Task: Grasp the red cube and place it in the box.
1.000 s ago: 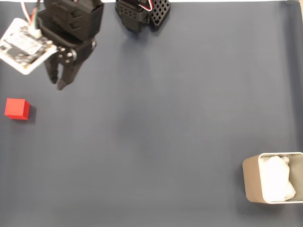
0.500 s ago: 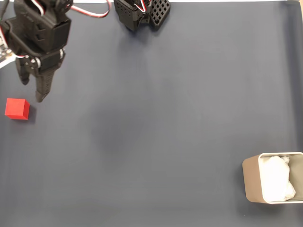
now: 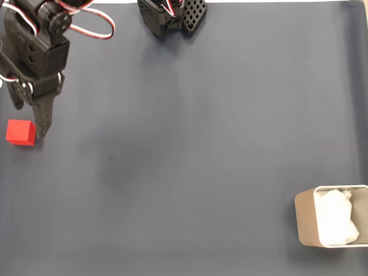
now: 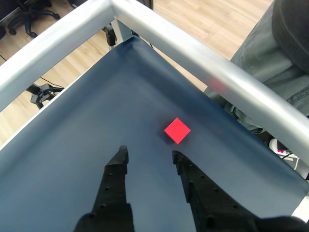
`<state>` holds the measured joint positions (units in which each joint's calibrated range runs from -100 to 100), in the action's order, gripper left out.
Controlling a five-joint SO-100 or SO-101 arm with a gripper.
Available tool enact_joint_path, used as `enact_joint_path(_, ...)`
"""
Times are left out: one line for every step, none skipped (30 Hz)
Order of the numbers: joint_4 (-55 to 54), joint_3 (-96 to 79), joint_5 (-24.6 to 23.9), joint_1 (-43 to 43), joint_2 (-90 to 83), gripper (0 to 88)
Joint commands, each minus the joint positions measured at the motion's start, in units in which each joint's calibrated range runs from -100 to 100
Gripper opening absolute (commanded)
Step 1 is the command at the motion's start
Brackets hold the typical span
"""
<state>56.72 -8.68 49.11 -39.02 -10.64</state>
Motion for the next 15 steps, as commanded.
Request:
enact_joint_path(-2.05,3.21,-0.29,-0.54,1.02,21.6)
enact_joint_path(-2.13,3.48,-0.29,-0.68,1.54,21.6)
enact_joint_path(-2.21,3.75,-0.29,-0.82,2.23,21.7)
enact_joint_path(-2.38,3.94,-0.34,-0.97,2.75,21.8)
enact_joint_path(-2.46,4.30,-0.34,-1.11,3.45,21.9)
enact_joint_path(-2.46,4.57,-0.39,-1.32,4.05,22.1)
enact_joint_path(-2.46,4.85,-0.44,-1.46,4.57,22.2)
enact_joint_path(-2.46,5.21,-0.49,-1.68,5.18,22.3)
enact_joint_path(-2.46,5.49,-0.54,-1.89,5.70,22.5)
enact_joint_path(-2.46,5.76,-0.54,-2.10,6.13,22.7)
enact_joint_path(-2.54,6.13,-0.63,-2.39,6.74,23.4)
enact_joint_path(-2.54,6.49,-0.68,-2.60,7.26,23.7)
enact_joint_path(-2.62,6.76,-0.68,-2.81,7.78,23.9)
enact_joint_path(-2.79,7.13,-0.68,-3.02,8.30,24.1)
enact_joint_path(-2.79,7.59,-0.63,-3.24,8.91,24.4)
